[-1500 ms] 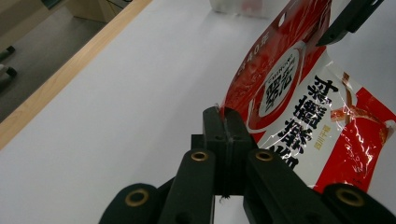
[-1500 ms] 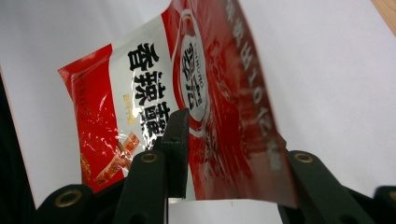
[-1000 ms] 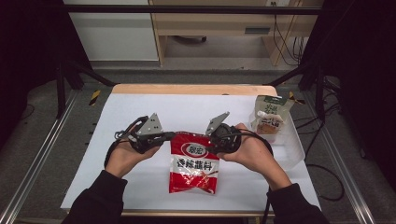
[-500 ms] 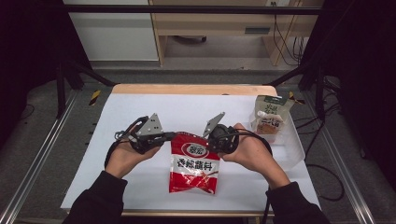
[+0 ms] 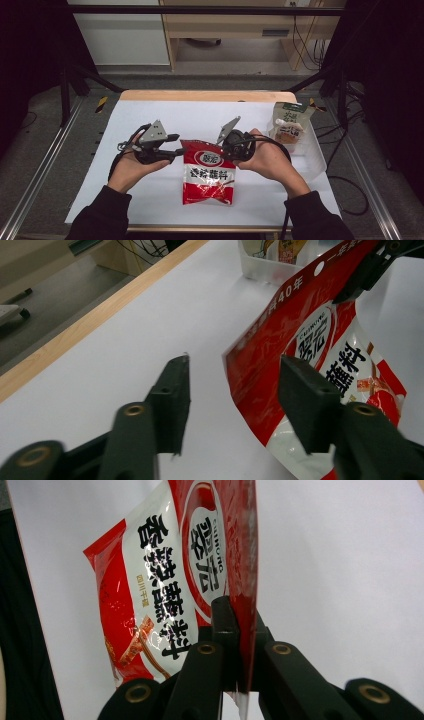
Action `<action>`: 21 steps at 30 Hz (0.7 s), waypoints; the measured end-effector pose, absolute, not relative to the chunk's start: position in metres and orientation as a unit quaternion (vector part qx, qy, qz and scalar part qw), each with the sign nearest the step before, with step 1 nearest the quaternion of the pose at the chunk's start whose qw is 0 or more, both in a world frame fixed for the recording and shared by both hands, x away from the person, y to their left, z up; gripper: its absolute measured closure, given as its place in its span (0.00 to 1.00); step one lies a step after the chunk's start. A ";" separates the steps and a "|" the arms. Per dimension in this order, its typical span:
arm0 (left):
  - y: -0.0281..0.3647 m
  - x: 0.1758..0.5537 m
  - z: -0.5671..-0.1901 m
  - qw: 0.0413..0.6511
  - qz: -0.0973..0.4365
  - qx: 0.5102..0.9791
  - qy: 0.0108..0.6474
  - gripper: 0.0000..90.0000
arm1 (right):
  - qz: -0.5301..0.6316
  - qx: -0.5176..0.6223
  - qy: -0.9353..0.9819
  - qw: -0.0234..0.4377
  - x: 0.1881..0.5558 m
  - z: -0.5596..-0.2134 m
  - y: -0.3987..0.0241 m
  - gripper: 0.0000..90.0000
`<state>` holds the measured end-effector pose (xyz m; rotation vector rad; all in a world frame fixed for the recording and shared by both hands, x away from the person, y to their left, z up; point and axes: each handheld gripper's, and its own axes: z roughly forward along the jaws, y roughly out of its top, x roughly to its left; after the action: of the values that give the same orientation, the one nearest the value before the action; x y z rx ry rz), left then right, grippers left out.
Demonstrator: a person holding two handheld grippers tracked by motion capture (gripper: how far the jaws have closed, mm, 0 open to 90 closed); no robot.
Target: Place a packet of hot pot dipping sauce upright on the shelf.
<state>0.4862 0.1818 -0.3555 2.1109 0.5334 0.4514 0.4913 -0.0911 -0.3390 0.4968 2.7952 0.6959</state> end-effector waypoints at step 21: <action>0.231 0.466 -0.420 0.445 0.170 0.826 0.301 0.13 | 0.257 0.172 0.938 0.154 0.487 -0.300 -0.098 1.00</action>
<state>0.4659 0.2308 -0.4195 2.0459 0.7467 0.4222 0.4869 -0.0983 -0.2999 0.4924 2.6907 0.7374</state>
